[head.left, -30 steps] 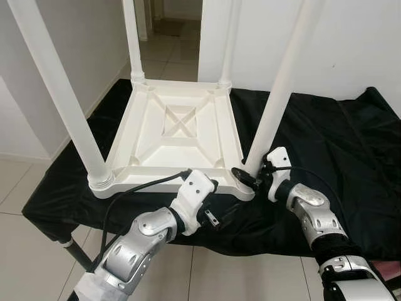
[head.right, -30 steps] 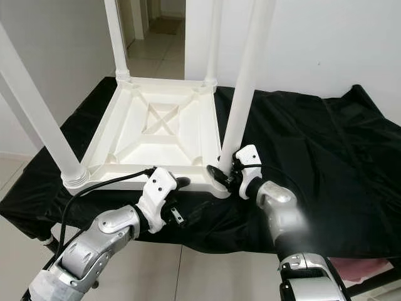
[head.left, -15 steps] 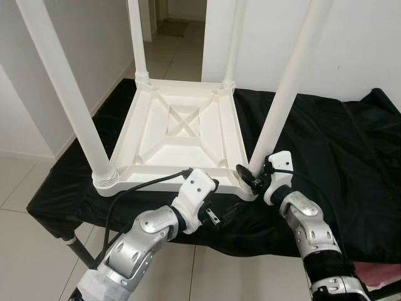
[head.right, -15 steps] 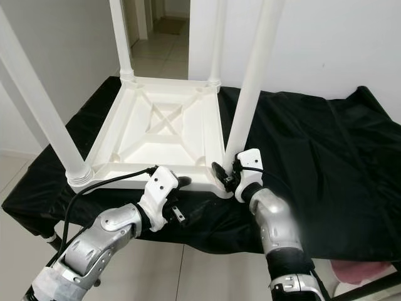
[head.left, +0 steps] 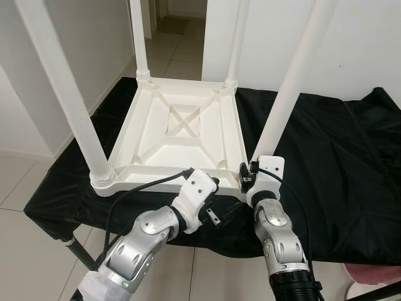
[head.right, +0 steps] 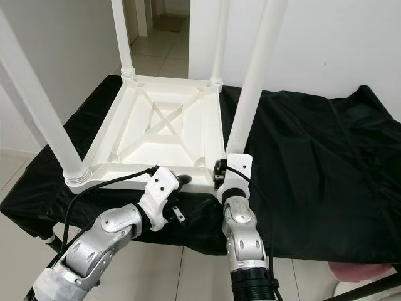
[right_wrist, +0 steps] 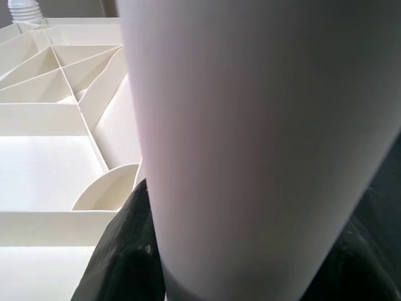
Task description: Building children table
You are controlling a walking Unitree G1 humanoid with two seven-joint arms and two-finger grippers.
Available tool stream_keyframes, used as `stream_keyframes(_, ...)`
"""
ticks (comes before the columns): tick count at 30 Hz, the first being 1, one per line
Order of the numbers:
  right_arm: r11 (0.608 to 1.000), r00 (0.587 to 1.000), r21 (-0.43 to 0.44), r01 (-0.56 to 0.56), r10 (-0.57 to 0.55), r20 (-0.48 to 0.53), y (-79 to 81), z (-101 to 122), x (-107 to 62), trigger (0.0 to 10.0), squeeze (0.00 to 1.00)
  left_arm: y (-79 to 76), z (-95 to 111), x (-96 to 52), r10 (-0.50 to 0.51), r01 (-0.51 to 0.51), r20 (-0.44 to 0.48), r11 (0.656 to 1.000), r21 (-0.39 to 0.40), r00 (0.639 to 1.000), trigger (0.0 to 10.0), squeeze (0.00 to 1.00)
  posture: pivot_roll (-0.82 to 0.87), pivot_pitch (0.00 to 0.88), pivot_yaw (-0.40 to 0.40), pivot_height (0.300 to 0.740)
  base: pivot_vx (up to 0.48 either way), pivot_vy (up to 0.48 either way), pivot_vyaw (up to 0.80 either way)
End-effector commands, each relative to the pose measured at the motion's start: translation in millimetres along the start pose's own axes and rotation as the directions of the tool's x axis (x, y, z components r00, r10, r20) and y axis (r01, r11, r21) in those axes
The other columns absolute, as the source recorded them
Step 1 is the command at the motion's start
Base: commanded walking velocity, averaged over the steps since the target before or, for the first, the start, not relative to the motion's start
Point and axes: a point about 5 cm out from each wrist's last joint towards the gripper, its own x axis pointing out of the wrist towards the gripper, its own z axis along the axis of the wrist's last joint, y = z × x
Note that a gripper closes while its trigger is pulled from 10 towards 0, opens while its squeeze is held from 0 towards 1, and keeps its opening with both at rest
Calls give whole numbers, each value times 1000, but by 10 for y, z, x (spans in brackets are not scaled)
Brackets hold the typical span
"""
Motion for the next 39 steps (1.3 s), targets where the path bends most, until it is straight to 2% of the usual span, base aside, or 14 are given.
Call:
stream_keyframes(1,999,999,36,29,-27,-30,35,-66,-55,10000,0,14,9,-10,25,-25,5,1000,8,1000,10000,0,-2,0,-28,740,0,0,0)
stream_keyframes(5,999,999,13,31,-31,-19,-29,-35,-54,10000,16,39,7,-30,46,-46,8,999,8,999,10000,0,8,0,-33,740,0,0,0)
stream_keyframes(6,1000,1000,11,23,-23,-12,-61,-35,-58,10000,1000,62,13,-37,60,-60,12,998,8,998,10000,0,13,0,-35,740,0,0,0)
stream_keyframes(12,999,998,-28,-15,17,68,-137,36,-207,10000,1000,94,24,-65,99,-99,25,995,17,995,10000,0,9,0,-26,740,0,0,0)
stream_keyframes(13,999,996,-42,-21,24,82,-184,47,-271,10000,361,103,18,-85,113,-114,26,993,23,993,10000,0,6,0,-24,740,0,0,0)
stream_keyframes(14,999,996,-42,-21,24,82,-184,47,-271,10000,361,103,18,-85,113,-114,26,993,23,993,10000,0,6,0,-24,740,0,0,0)
stream_keyframes(15,999,996,-50,-22,27,87,-215,49,-313,10000,0,107,11,-101,122,-123,26,992,26,992,10000,0,5,0,-23,740,0,0,0)
stream_keyframes(20,993,993,-101,-68,77,89,-414,-42,-612,10000,0,142,-34,-233,179,-179,18,982,56,984,10000,0,3,0,-16,740,0,0,0)
stream_keyframes(27,975,982,-133,-177,184,42,-425,-175,-826,10000,0,219,-13,-351,245,-246,38,968,40,969,10000,0,3,0,-12,740,0,0,0)
stream_keyframes(28,967,973,-119,-226,230,25,-413,-214,-865,8314,0,244,-12,-378,263,-265,41,963,42,964,10000,0,3,0,-10,740,0,0,0)
stream_keyframes(29,967,973,-119,-226,230,25,-413,-214,-865,8314,0,244,-12,-378,263,-265,41,963,42,964,10000,0,3,0,-10,740,0,0,0)
stream_keyframes(30,961,968,-118,-249,252,13,-420,-252,-897,2824,0,281,-4,-401,291,-293,49,955,51,956,10000,0,5,0,-12,740,0,0,0)
stream_keyframes(31,958,963,-95,-269,270,-6,-425,-288,-924,0,0,315,5,-418,314,-316,56,947,50,948,10000,0,5,0,-11,740,0,0,0)
stream_keyframes(39,906,907,-37,-421,421,-5,-243,-264,-887,0,0,452,68,-461,377,-382,85,922,57,922,10000,0,6,0,-2,740,0,0,0)
